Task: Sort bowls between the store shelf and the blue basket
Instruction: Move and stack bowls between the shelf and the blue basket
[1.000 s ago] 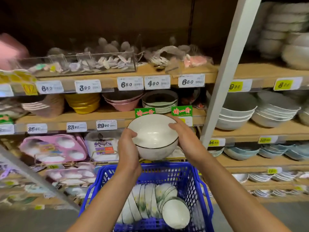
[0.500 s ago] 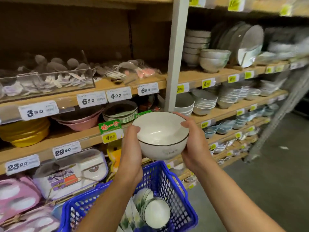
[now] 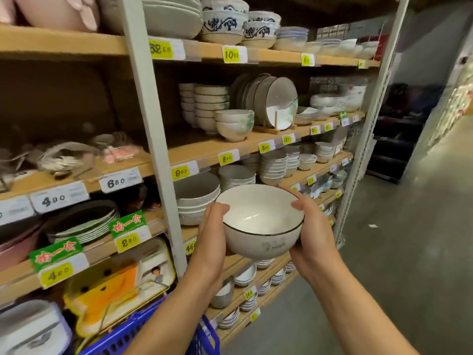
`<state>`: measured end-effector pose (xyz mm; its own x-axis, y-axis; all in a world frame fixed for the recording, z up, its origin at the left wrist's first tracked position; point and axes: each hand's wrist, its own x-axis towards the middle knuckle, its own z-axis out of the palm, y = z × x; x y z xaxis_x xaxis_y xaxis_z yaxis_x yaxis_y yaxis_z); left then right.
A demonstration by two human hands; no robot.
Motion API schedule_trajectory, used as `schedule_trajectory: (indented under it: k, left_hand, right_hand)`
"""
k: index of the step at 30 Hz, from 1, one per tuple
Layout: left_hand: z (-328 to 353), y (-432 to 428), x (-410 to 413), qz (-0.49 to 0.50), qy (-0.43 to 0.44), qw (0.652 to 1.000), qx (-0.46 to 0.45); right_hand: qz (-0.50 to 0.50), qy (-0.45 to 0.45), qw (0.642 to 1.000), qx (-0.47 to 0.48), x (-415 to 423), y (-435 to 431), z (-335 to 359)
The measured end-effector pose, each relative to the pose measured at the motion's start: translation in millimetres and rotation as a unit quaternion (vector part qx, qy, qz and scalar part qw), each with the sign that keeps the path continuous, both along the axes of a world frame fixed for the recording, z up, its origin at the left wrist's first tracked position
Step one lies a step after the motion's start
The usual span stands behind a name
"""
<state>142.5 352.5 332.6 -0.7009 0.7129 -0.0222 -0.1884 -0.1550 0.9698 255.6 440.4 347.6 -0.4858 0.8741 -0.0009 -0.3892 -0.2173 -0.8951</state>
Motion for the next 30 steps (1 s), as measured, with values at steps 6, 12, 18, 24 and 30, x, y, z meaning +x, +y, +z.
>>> schedule_trajectory:
  k: [6,12,18,24,30]
  left_hand:
    - [6.4,68.0,38.9,-0.010,-0.005,1.000,0.007]
    - [12.8,121.2,62.8,0.010,-0.006,1.000,0.021]
    - [18.0,162.8,63.0,0.041,-0.008,0.999,0.008]
    - [24.9,207.4,39.2,0.033,-0.017,0.999,0.019]
    - [26.8,256.4,1.6,0.083,-0.037,0.995,0.051]
  right_hand:
    - [0.006,-0.009,1.000,0.022,39.8,70.6,7.2]
    - [0.025,-0.018,0.999,0.017,58.6,126.1,15.8]
    - [0.030,0.008,0.999,-0.015,50.5,170.7,20.8]
    - [0.023,0.014,0.999,-0.032,27.7,215.7,26.6]
    - [0.038,-0.005,0.999,-0.023,-20.4,265.1,35.9]
